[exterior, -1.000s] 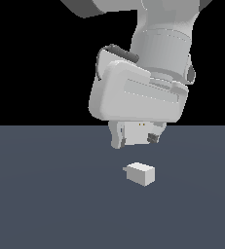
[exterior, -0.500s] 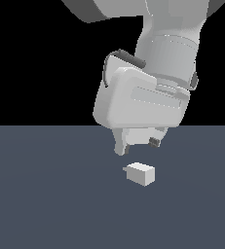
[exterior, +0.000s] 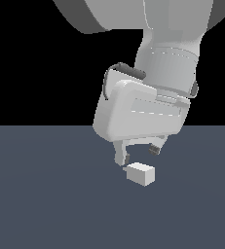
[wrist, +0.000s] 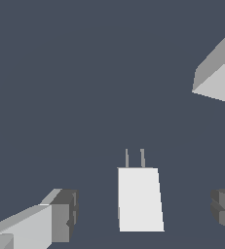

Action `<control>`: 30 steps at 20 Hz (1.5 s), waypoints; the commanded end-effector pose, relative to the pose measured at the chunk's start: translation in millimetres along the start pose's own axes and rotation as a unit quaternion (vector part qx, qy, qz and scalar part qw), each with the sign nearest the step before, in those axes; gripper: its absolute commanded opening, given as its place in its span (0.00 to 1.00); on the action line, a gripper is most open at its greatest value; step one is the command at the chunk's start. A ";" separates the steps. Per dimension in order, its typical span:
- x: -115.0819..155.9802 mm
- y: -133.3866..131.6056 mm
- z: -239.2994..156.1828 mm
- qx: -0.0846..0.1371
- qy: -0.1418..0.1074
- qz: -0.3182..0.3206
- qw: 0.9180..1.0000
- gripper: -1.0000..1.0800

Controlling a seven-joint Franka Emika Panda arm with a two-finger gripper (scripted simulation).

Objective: Plug the charger into the wall socket.

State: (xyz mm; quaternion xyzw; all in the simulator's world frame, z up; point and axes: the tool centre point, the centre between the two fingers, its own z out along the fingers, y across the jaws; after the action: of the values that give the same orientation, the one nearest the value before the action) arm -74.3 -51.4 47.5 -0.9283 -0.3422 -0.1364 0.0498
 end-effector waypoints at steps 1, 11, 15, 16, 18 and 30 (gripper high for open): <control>-3.4 -0.7 10.4 0.000 0.000 0.000 1.000 0.96; -10.5 -0.4 34.3 0.001 0.000 -0.001 1.000 0.96; -10.5 -0.4 34.3 0.001 0.000 -0.001 1.000 0.00; -10.5 -0.4 34.3 0.001 0.000 -0.001 1.000 0.00; -10.5 -0.4 34.3 0.001 0.000 -0.001 1.000 0.00; -5.5 10.8 17.6 -0.008 0.001 0.028 1.000 0.00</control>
State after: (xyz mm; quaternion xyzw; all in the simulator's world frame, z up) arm -69.9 -57.2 23.5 -0.9352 -0.3229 -0.1375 0.0479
